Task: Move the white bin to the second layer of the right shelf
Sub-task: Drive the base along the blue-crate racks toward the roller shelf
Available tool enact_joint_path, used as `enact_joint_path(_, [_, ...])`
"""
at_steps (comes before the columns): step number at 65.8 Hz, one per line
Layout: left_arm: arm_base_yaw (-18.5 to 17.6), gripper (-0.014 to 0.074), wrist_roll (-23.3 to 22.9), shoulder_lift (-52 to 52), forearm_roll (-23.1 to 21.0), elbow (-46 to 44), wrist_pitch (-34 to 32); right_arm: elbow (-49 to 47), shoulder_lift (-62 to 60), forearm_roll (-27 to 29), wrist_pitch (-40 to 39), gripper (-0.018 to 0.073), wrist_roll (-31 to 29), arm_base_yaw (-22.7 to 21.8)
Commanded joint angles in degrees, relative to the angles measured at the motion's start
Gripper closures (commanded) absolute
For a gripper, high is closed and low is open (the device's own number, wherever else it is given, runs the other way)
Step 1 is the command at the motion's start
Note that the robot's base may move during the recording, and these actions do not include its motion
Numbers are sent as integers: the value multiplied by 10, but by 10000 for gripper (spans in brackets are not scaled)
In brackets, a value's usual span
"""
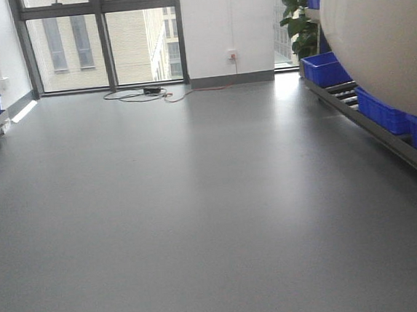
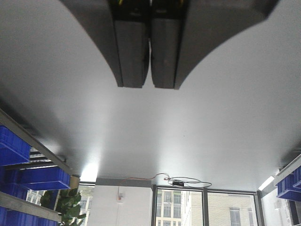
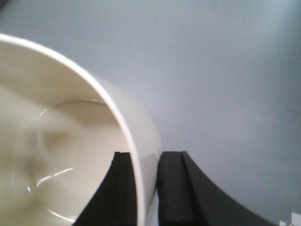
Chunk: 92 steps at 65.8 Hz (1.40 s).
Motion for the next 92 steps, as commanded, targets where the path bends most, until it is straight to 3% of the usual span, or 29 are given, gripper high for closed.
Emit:
enact_joint_path(1, [-2, 512, -6, -12, -1, 16, -51, -17, 0, -4, -49, 503, -1, -1])
enact_joint_path(92, [-2, 512, -6, -12, -1, 16, -51, -17, 0, -4, -49, 503, -1, -1])
